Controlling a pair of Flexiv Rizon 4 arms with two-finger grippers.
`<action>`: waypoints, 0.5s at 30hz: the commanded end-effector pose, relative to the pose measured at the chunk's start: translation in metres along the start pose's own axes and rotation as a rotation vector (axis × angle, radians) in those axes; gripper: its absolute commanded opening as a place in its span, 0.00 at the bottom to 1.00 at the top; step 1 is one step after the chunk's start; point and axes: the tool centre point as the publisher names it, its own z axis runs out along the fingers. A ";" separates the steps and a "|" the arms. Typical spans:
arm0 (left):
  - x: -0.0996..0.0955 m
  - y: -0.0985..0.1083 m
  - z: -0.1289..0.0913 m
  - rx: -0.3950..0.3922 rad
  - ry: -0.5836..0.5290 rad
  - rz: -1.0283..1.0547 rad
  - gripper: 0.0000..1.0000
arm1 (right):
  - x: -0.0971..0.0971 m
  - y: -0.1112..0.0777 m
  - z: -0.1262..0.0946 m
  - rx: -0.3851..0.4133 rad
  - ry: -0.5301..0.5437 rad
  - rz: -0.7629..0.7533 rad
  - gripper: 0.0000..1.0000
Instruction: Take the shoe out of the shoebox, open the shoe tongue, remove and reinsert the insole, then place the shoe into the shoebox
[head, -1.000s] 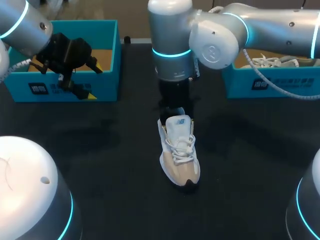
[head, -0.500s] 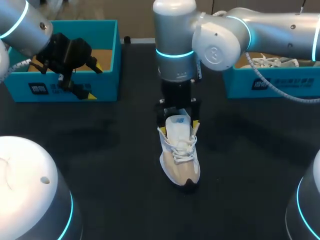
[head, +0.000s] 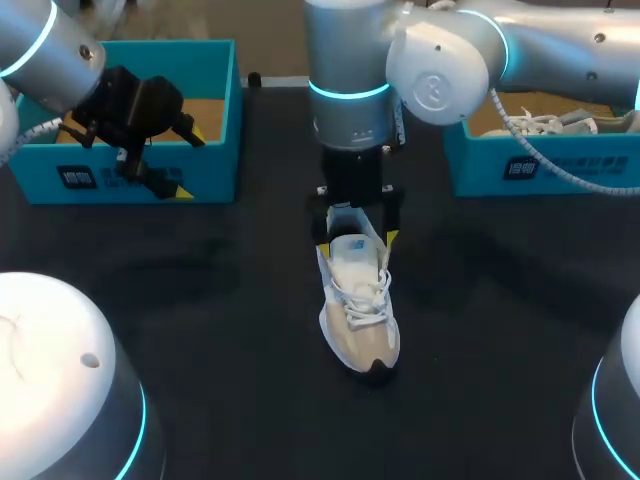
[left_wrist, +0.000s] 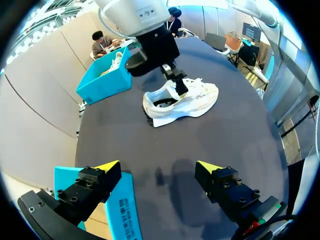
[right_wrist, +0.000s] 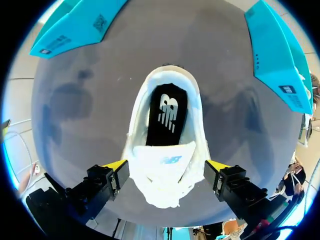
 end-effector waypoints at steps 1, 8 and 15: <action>0.000 -0.001 0.000 -0.004 0.000 0.000 1.00 | -0.001 -0.008 -0.012 -0.014 -0.004 -0.001 1.00; 0.000 -0.001 0.000 -0.004 0.000 0.000 1.00 | 0.003 -0.029 -0.038 -0.028 -0.027 0.014 1.00; 0.000 -0.001 0.000 -0.004 0.000 0.000 1.00 | 0.008 -0.049 -0.051 -0.035 -0.041 0.045 0.95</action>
